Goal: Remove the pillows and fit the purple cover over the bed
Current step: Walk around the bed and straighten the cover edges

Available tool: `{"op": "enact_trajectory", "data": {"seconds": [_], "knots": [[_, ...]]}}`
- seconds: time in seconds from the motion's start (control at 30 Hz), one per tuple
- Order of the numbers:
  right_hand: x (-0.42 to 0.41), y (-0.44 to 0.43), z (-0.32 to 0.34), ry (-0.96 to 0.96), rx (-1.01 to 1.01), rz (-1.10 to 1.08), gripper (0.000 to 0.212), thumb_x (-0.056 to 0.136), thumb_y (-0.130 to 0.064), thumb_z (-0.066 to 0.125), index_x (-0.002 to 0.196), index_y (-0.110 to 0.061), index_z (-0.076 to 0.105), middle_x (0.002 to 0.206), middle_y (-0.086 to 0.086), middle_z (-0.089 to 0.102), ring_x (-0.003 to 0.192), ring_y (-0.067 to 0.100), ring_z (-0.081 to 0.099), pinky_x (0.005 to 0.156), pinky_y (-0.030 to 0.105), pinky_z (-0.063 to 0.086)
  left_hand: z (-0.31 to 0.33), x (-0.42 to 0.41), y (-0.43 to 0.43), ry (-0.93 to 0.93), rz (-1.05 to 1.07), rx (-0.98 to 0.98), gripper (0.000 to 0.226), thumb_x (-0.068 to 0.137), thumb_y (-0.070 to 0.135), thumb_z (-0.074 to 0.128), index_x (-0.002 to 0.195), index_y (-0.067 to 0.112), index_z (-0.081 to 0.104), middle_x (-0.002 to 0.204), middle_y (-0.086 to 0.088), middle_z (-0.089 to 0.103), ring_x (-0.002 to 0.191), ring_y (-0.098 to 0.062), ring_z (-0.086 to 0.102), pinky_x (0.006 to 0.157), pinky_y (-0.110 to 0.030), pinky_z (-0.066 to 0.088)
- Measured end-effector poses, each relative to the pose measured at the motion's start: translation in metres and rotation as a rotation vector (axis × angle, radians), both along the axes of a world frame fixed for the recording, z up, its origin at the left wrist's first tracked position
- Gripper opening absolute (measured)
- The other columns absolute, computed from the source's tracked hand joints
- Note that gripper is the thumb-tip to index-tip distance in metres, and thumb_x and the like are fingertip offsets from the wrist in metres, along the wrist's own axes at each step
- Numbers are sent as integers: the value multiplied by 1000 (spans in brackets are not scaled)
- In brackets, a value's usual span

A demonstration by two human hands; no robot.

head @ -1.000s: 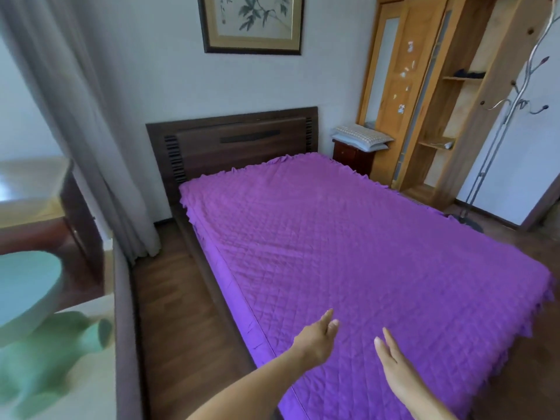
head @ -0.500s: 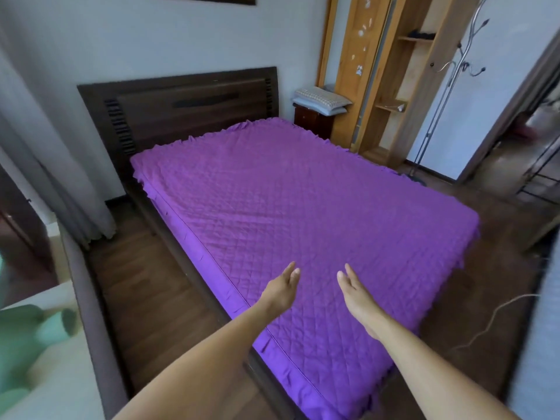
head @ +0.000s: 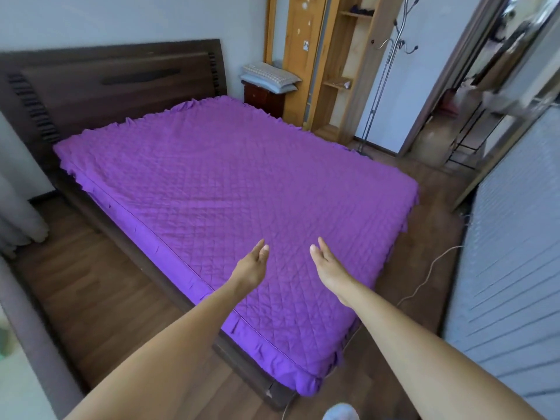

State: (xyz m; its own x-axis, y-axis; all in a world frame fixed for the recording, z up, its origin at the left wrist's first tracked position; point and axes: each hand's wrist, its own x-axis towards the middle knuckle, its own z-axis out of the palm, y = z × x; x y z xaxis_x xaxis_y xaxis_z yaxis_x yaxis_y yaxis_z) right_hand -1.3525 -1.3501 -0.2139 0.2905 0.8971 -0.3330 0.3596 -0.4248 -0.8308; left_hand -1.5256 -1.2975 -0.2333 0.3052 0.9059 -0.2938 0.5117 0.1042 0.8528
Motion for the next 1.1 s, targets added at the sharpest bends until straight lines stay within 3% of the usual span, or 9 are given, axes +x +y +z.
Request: {"op": "enact_trajectory", "data": {"seconds": [0.43, 0.67, 0.83, 1.1], "knots": [[52, -15, 6, -73, -30, -65, 58, 98, -51, 25, 150, -31, 7, 156, -2, 20, 143, 21, 19, 117, 42, 15, -3, 76, -3, -41, -96, 5, 51, 99, 46, 26, 147, 28, 25, 149, -4, 35, 138, -24, 33, 111, -32, 24], [116, -20, -1, -32, -39, -112, 57, 99, -49, 26, 150, -31, 9, 155, -2, 25, 142, 19, 24, 116, 38, 17, -6, 145, 0, -21, -169, 17, 51, 100, 43, 27, 147, 23, 26, 150, -2, 34, 139, -21, 30, 111, -28, 23], [194, -21, -10, 2, -40, -158, 57, 99, -46, 27, 150, -27, 10, 155, 0, 24, 142, 19, 22, 116, 36, 16, -27, 225, 13, 24, -212, 3, 51, 100, 42, 28, 146, 21, 27, 149, -3, 35, 139, -21, 30, 111, -29, 23], [386, -18, -20, 45, 23, -252, 55, 100, -41, 30, 150, -23, 16, 154, -1, 24, 141, 16, 26, 112, 28, 17, -28, 423, 37, 120, -271, 68, 49, 101, 37, 26, 147, 18, 25, 150, 0, 34, 137, -18, 34, 107, -21, 25]]}}
